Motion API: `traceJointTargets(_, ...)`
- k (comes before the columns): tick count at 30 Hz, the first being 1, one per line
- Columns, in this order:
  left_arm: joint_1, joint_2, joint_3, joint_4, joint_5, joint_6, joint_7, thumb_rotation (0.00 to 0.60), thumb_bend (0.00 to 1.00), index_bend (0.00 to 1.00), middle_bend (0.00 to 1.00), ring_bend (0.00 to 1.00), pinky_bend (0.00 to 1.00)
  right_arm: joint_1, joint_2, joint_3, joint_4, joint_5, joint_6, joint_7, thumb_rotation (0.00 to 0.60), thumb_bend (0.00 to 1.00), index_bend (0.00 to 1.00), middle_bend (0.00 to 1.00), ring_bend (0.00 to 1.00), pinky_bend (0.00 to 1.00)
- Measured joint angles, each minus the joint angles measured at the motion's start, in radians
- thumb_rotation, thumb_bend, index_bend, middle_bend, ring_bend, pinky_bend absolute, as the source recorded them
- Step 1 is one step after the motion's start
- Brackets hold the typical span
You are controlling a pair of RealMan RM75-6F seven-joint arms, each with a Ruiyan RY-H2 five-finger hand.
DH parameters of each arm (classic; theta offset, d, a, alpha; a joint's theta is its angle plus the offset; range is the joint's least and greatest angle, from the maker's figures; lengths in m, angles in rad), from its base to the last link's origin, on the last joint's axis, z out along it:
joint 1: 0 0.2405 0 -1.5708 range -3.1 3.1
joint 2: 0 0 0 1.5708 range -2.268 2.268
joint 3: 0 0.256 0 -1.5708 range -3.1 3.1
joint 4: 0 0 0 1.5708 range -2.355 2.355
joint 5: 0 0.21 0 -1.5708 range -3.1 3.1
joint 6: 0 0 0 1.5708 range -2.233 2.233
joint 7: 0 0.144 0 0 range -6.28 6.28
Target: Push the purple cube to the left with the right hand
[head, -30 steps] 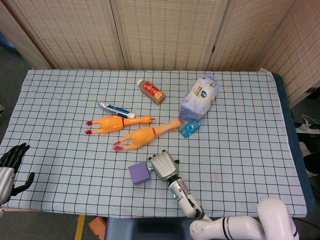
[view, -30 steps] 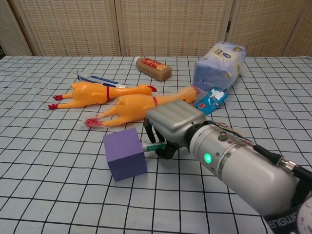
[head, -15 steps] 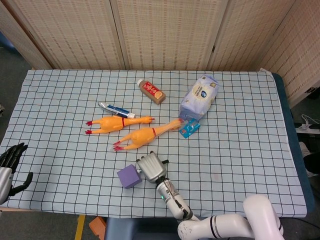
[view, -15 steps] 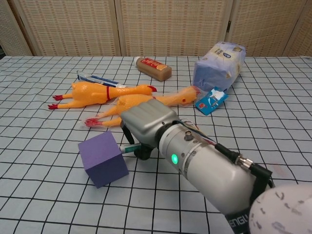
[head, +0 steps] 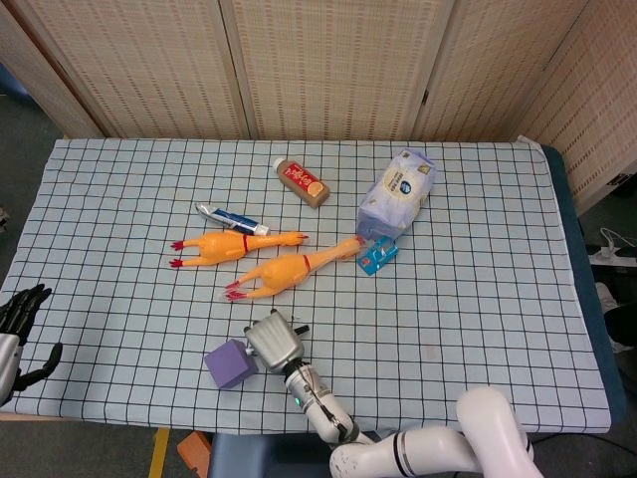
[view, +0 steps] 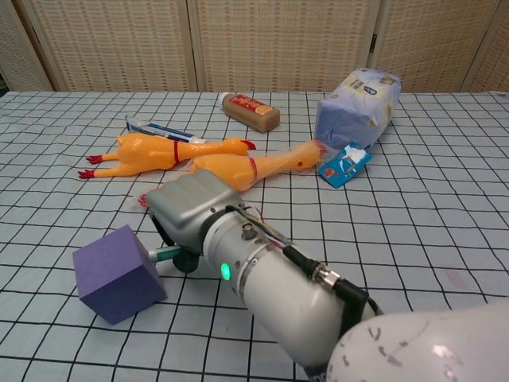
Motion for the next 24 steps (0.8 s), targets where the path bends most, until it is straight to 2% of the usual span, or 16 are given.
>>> traceJointTargets(12, 0.004, 0.006, 0.004, 0.006, 0.007, 0.005, -0.025, 0.6, 0.44, 0.0, 0.0, 0.0, 0.11, 0.123, -0.121, 0.083, 0.152, 0.04, -0.054, 0.012, 0.6, 0.41, 1.0, 0.89, 0.67, 0.47)
traceJointTargets(19, 0.005, 0.011, 0.006, 0.014, 0.012, 0.007, -0.045, 0.6, 0.44, 0.0, 0.0, 0.0, 0.11, 0.204, -0.127, 0.079, 0.183, 0.087, -0.067, 0.045, 0.6, 0.41, 1.0, 0.89, 0.67, 0.47)
traceJointTargets(24, 0.007, 0.013, 0.005, 0.019, 0.009, 0.009, -0.054, 0.6, 0.44, 0.0, 0.0, 0.0, 0.11, 0.246, -0.127, 0.057, 0.207, 0.116, -0.029, 0.073, 0.6, 0.41, 1.0, 0.89, 0.67, 0.47)
